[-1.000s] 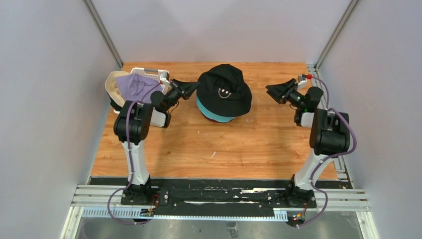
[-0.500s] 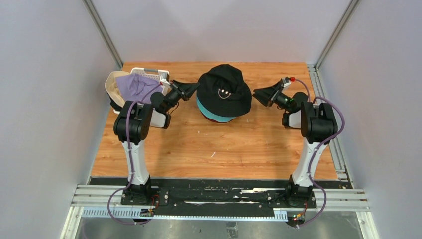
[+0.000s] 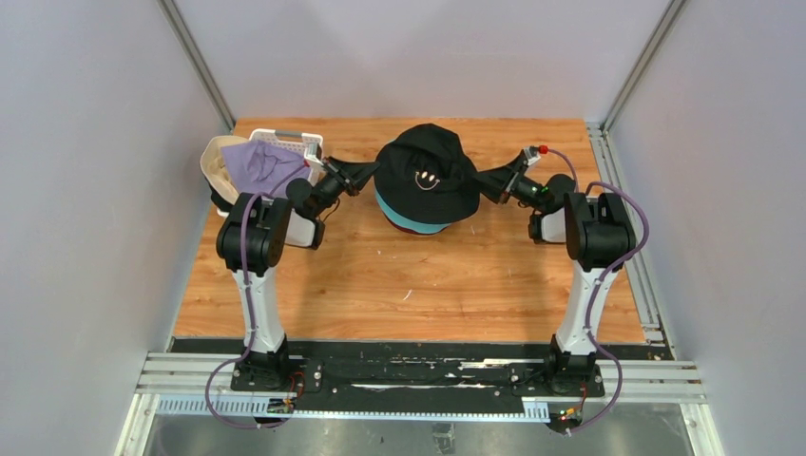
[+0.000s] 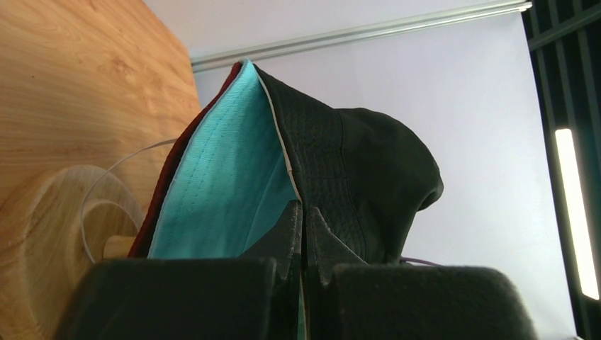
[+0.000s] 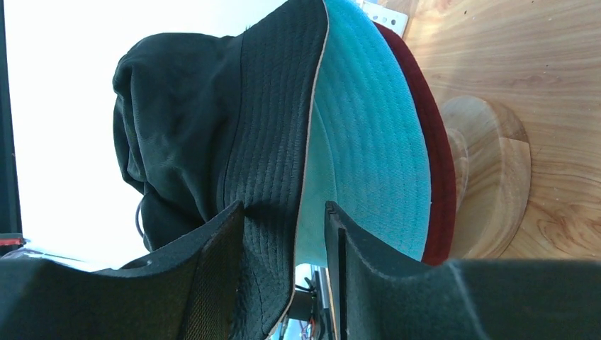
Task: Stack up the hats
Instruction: Stack the hat on the hat.
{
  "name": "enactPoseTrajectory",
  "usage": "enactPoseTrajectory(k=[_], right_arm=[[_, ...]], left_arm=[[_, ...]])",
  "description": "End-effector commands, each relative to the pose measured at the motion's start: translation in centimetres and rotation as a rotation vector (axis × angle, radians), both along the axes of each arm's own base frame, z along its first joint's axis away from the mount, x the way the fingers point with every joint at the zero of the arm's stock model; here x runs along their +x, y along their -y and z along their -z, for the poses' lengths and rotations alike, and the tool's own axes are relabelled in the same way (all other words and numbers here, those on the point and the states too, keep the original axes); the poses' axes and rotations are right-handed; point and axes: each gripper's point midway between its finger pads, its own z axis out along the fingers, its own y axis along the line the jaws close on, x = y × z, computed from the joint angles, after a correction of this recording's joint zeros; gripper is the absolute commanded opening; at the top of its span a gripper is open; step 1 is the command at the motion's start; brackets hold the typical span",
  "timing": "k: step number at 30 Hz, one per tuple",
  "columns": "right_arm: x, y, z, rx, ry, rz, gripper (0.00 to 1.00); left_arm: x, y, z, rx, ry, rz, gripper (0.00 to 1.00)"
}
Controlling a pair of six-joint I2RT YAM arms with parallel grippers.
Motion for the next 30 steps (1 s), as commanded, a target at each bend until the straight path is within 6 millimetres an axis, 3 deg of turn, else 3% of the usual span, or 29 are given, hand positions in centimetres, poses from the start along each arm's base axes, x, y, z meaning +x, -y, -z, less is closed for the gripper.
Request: enactPoseTrajectory(k=[1, 5, 10, 13, 24, 30], right_arm=[[-0.8, -0.9, -0.5, -0.005, 0.056, -0.031, 0.45], [-1.1, -1.0, -0.3, -0.005, 0.044, -0.038, 0.38], [-1.5, -1.0, 0.3, -0.008, 0.027, -0.049, 0.11], [-1.5, -1.0, 0.7, -0.010, 0.019, -0.048, 0.01], [-1.4, -0.5, 3.1, -0.024, -0.019, -0.033, 0.01], [-1.0, -0.1, 4.3, -0.030, -0.034, -0.019, 0.01]], left_arm=[[-0.7, -0.4, -0.4, 0.010, 0.054, 0.002, 0.00], [-0.5, -0.7, 0.1, 0.012, 0.043, -0.003, 0.00], [-0.3, -1.2, 0.8, 0.021, 0.031, -0.016, 0.00], [-0.2, -1.4, 1.6, 0.028, 0.018, -0.021, 0.00], [-0.2, -1.9, 5.6, 0.071, -0.047, -0.035, 0.00], [0.0, -1.9, 5.9, 0.076, -0.045, -0.038, 0.00]])
